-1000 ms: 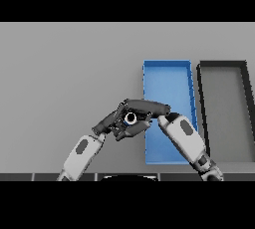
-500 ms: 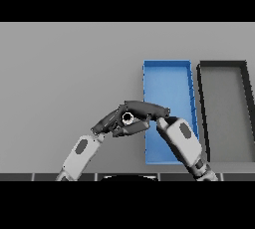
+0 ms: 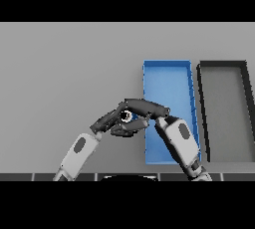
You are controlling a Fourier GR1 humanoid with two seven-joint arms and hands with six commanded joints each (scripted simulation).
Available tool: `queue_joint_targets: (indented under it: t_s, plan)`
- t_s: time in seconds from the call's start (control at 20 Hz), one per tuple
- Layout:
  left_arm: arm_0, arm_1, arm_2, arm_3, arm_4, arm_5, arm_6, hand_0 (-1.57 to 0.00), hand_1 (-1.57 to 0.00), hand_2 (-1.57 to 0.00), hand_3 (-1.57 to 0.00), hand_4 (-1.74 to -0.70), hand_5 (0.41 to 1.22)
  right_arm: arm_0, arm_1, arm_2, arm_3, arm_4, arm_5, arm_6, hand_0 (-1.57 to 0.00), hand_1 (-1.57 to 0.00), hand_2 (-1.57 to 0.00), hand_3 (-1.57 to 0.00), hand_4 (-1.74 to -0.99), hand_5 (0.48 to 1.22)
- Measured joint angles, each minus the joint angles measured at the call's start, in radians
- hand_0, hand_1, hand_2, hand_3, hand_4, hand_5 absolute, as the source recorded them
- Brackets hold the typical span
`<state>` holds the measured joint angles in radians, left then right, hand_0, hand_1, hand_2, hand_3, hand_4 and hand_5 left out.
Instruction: Pick up the blue pipe and place it into the blue bin.
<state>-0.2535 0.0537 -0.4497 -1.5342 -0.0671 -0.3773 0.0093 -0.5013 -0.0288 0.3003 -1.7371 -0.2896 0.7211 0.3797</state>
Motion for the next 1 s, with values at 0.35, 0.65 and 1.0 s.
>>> queue_joint_targets:
  t_s: [0.35, 0.65, 1.0]
  plan:
    - [0.007, -0.006, 0.008, 0.015, 0.024, 0.024, 0.050, -0.02, -0.02, -0.02, -0.01, -0.97, 0.519, -0.014, 0.069, -0.048, 0.013, -0.003, 0.007, 0.048, -1.57, -1.57, -1.57, -1.57, -1.496, 1.221]
    - [0.005, -0.003, -0.007, 0.018, 0.010, 0.045, 0.080, 0.00, 0.00, 0.00, 0.00, -0.97, 0.479, -0.195, 0.030, -0.162, 0.010, -0.303, -0.130, 0.229, -1.57, -1.57, -1.57, -1.57, -1.495, 1.221]
    - [0.023, 0.017, -0.018, -0.013, 0.005, 0.035, 0.068, 0.00, 0.00, 0.00, 0.00, -0.95, 0.466, -0.465, -0.089, -0.330, 0.163, -0.393, -0.315, 0.152, -1.57, -1.57, -1.57, -1.57, -1.498, 1.221]
